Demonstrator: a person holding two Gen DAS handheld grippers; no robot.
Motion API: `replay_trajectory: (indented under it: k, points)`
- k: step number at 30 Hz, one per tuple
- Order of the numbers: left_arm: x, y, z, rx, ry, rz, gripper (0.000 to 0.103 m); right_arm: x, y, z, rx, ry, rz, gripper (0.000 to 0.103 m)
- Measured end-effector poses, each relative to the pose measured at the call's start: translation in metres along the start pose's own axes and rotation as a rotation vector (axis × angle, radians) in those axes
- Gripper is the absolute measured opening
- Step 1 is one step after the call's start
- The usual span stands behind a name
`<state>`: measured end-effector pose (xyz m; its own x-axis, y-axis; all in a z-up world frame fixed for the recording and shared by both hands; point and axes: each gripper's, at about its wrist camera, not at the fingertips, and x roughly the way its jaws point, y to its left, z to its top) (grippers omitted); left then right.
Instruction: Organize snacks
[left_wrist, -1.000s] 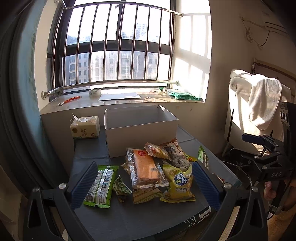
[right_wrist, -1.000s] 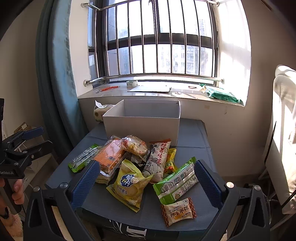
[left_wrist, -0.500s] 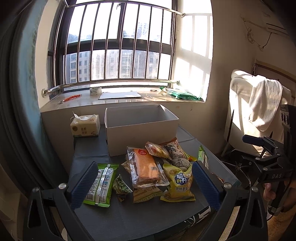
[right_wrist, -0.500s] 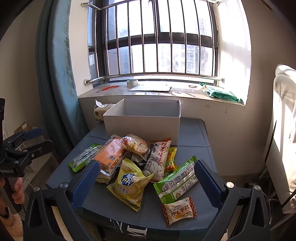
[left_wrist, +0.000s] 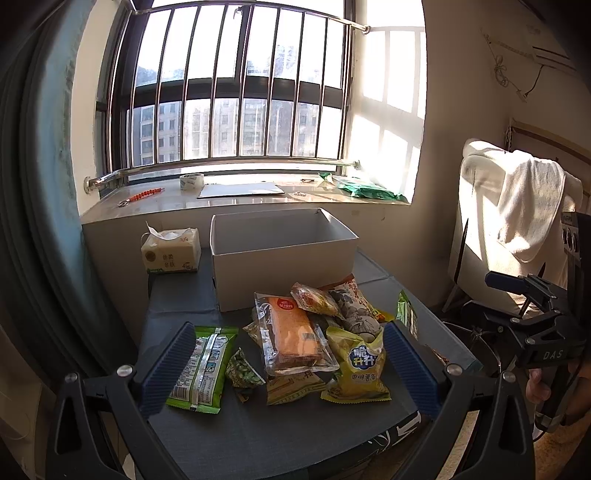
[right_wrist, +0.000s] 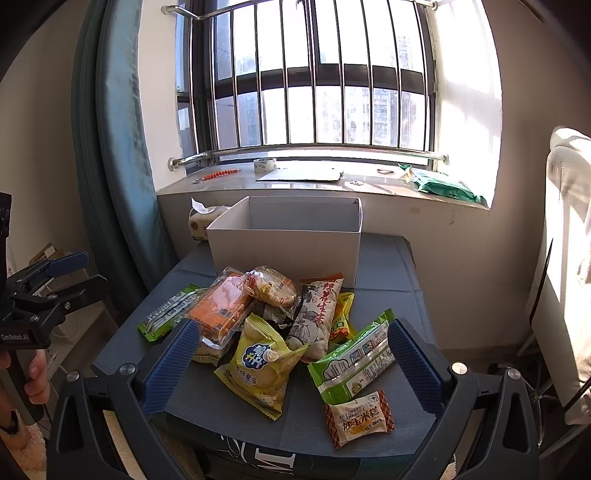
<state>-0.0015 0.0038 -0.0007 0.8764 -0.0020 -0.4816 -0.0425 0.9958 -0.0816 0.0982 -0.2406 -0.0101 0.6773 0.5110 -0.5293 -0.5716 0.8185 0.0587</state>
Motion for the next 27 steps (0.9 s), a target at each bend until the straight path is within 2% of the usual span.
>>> replay_trajectory:
  k: [27]
  points:
    - [0.0008,-0.0014,-0.0005,0.016,0.001,0.015,0.103,0.0009,-0.0028,-0.0021,0.016,0.015,0.004,0.103]
